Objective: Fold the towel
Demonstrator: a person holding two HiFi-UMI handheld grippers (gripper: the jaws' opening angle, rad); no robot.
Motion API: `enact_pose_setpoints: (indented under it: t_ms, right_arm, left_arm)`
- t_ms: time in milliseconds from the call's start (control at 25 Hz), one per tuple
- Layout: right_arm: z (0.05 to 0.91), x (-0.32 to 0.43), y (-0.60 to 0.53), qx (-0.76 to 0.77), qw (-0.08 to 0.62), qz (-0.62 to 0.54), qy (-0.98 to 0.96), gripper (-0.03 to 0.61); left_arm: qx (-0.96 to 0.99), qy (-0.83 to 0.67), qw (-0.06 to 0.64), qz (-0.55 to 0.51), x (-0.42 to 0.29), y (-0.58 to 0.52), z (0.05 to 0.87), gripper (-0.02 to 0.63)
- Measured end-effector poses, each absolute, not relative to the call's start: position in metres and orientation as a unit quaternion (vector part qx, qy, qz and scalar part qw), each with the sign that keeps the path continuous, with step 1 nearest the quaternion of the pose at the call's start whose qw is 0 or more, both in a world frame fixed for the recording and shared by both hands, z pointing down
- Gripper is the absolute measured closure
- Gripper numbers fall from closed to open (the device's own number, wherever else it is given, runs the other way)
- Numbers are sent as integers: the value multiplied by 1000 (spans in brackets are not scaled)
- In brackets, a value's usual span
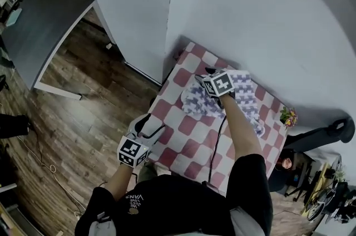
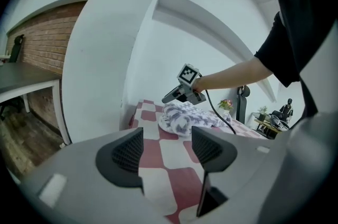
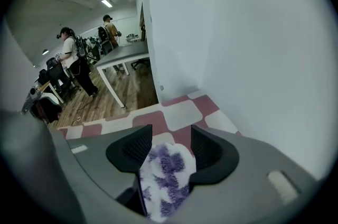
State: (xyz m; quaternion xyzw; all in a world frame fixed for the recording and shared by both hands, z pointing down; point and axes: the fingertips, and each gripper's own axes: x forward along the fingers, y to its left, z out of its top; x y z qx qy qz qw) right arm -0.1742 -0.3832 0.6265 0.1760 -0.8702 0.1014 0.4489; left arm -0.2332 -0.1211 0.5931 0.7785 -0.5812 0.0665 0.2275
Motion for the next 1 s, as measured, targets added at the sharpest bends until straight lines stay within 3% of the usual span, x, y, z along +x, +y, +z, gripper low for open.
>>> enact_pose_setpoints:
  t_ms: [200, 360, 680, 1000]
  right_arm:
    - [660, -159, -394, 175, 494, 150, -839, 376]
    - [659, -151, -379, 161, 495, 170, -837, 515]
    - [568, -137, -349, 184, 357, 142, -905, 538]
    - [514, -45, -290, 281, 260, 141, -913, 538]
  left_arm:
    - [767, -592, 239, 62, -240, -114, 596, 350]
    - [767, -592, 241, 61, -244, -113, 596, 350]
    - [795, -560, 222, 61, -224, -129, 586, 350]
    - [843, -493, 206, 70, -183, -139, 576, 350]
